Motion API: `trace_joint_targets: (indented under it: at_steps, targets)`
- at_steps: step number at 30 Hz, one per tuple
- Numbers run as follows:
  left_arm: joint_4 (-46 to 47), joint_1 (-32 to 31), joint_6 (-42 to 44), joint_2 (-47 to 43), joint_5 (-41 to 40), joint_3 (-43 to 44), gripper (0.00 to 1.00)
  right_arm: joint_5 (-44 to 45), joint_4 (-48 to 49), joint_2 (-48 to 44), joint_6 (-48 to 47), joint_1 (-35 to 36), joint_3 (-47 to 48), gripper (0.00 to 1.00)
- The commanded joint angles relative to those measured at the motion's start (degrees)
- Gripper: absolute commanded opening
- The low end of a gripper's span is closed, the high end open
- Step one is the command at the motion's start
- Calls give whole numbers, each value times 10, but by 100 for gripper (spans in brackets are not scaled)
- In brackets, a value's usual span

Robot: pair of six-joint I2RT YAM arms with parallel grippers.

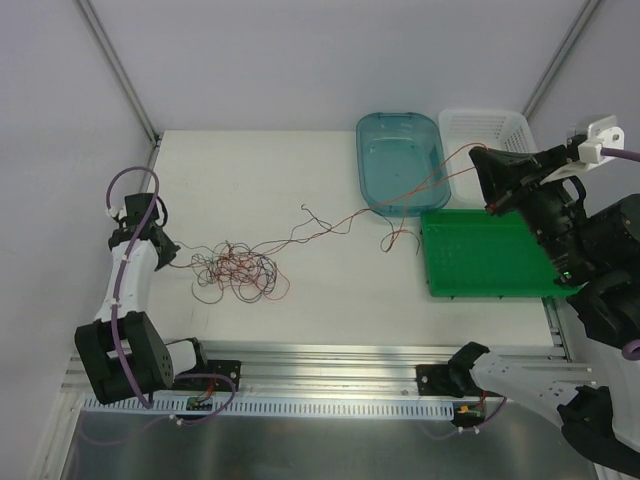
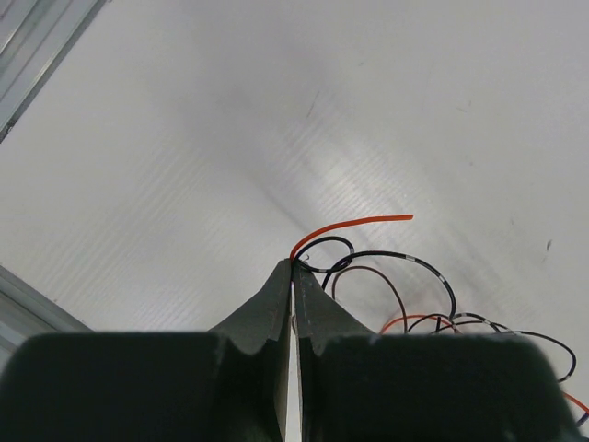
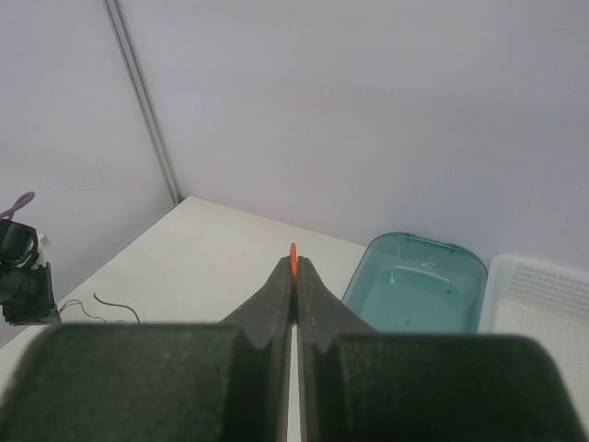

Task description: Untangle the cables

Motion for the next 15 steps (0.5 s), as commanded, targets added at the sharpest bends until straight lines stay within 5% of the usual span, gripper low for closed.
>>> trace_joint_targets:
  at_steps: [1, 6, 12, 15]
  targets:
    - [-4, 37, -13, 17, 5, 25, 0, 44, 15, -25, -16, -1, -24, 1]
    - [58, 37, 5, -20, 144, -4, 0, -39, -49, -19, 49, 1, -116, 1]
    - [115, -11, 39, -125, 246, -60, 0, -72, 20, -12, 172, 1, -398, 2]
    - [119, -45, 54, -163, 263, -80, 0, -65, 16, 27, 199, 1, -475, 17]
